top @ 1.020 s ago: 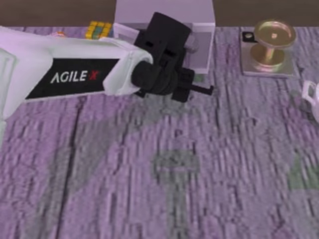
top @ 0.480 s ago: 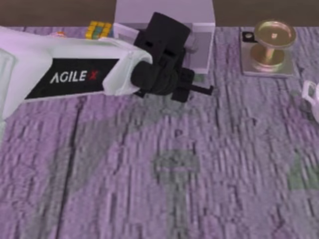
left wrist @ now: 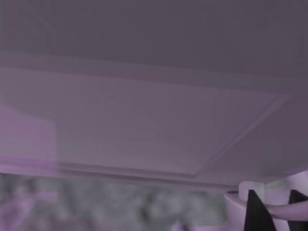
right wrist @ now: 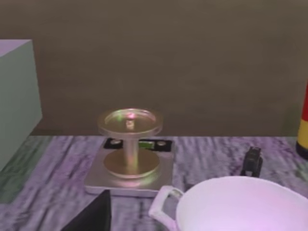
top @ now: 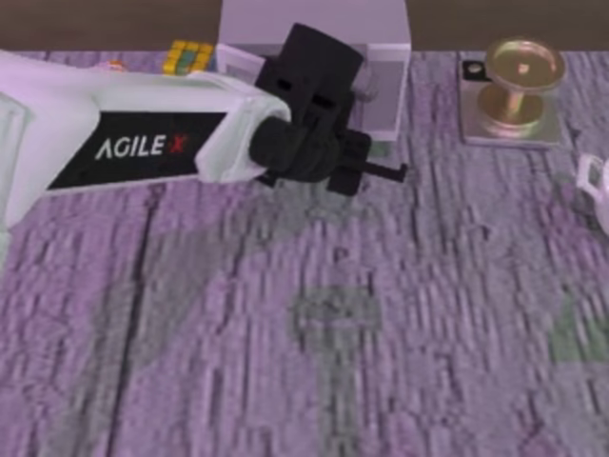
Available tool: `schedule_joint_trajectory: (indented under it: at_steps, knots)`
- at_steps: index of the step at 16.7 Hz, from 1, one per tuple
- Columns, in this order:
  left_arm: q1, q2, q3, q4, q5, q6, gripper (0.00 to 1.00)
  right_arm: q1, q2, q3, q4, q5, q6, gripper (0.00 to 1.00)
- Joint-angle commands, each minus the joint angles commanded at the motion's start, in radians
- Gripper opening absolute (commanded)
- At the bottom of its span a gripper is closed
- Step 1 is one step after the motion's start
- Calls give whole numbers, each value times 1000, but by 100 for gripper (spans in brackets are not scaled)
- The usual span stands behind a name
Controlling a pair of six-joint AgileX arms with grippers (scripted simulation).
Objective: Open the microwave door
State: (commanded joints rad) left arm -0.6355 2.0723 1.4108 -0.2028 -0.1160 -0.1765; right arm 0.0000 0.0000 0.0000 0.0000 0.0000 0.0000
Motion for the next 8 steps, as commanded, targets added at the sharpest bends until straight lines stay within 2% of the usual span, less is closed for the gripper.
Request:
schedule_joint_trajectory:
  at_steps: [8]
  knots:
    - [0,-10,-17,7,21,16,0,0,0,0,0,0,0,100]
